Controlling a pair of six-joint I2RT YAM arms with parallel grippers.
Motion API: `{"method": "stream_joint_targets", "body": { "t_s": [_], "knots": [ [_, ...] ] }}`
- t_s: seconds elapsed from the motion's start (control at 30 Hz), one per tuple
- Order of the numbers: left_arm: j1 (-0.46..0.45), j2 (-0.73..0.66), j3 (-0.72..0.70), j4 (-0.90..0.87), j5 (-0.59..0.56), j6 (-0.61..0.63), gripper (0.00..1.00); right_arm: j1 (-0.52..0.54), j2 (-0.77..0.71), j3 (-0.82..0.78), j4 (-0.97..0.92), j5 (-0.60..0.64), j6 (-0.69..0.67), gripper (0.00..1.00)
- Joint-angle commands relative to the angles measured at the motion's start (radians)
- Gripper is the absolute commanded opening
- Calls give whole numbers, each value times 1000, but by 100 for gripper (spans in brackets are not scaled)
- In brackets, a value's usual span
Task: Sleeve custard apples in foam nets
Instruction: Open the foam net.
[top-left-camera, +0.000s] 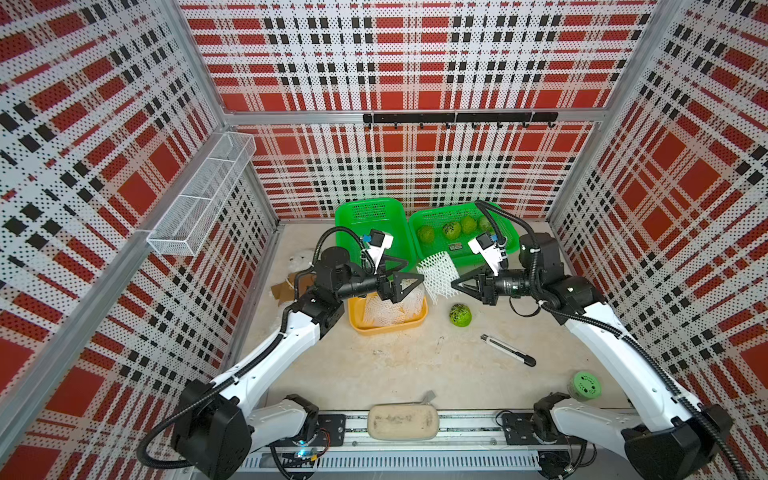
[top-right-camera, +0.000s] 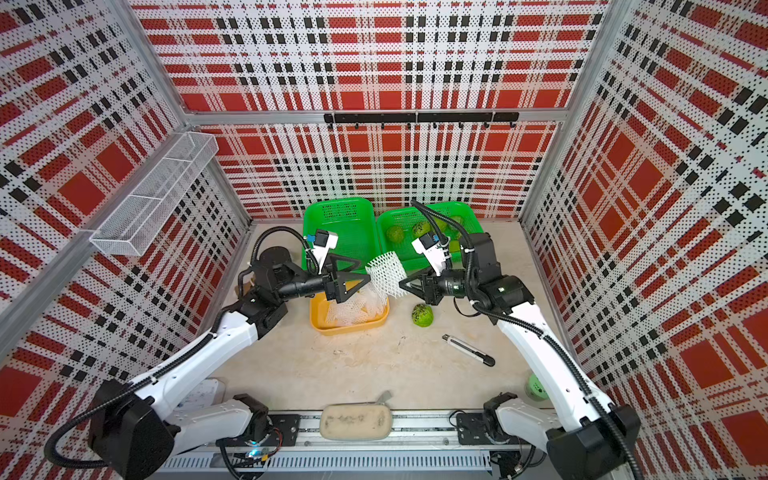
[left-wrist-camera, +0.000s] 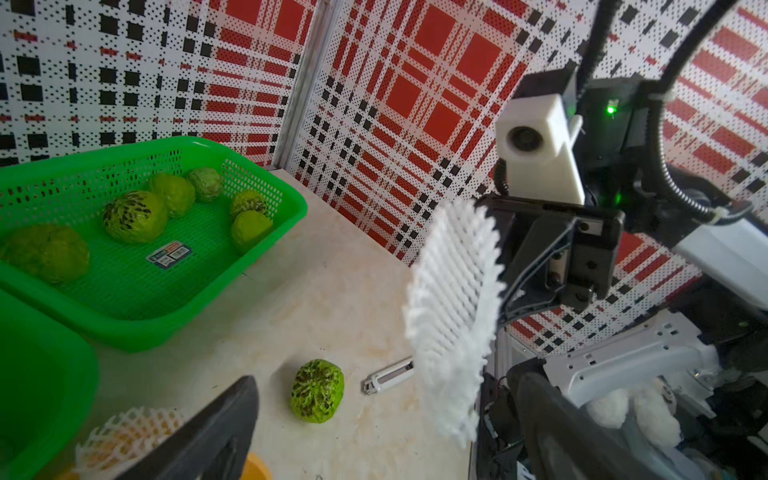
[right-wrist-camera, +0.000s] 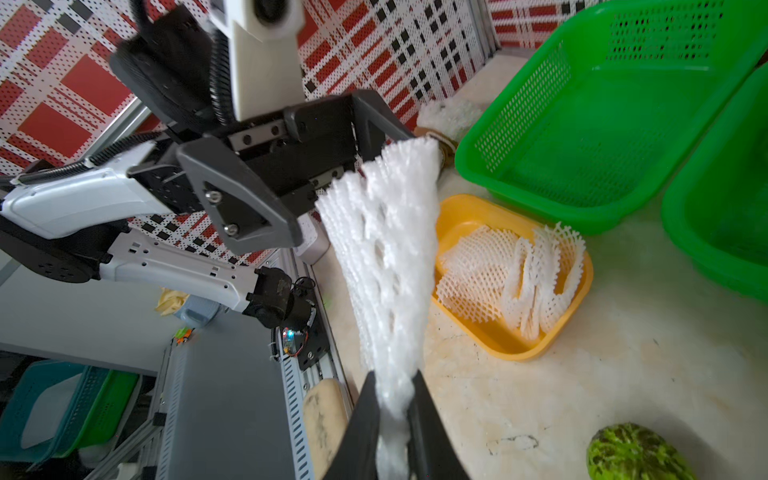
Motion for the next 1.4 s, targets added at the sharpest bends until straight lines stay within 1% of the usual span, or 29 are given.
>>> {"method": "stream_joint_targets", "body": {
  "t_s": [0.0,0.17,0.3,0.43,0.57,0.63,0.73,0.87,1.0,1.07,1.1,1.17,1.3,1.37],
  "knots": [
    [-52,-19,52,-257,-27,229,99,-3,40,54,-223,-4,-107,15],
    [-144,38,149,-410,-47,348,99,12,54,83,-313,-9,-166,15],
    [-188,95,215,-491,-111,402,99,49,52,92,-360,24,-196,15],
    [-210,130,255,-531,-144,430,93,79,43,86,-381,52,-201,15],
    [-215,130,261,-543,-154,435,86,81,33,82,-389,65,-203,15],
    [-214,124,258,-550,-149,441,76,82,28,83,-391,70,-204,15],
    [-211,113,255,-561,-116,442,58,82,30,89,-392,74,-212,15],
    [-201,97,240,-554,-63,439,40,81,43,104,-395,71,-221,17],
    [-190,89,226,-545,-34,430,20,81,50,114,-376,65,-213,25],
    [-186,86,219,-529,-20,422,6,81,45,110,-352,61,-201,30],
    [-183,84,216,-520,-17,417,3,81,41,104,-337,58,-191,32],
    [-177,84,211,-500,4,406,0,80,24,89,-300,53,-170,34],
    [-172,90,210,-476,35,393,0,77,7,58,-247,53,-141,34],
    [-166,87,203,-461,35,386,0,70,5,52,-240,62,-129,42]
  ]
}}
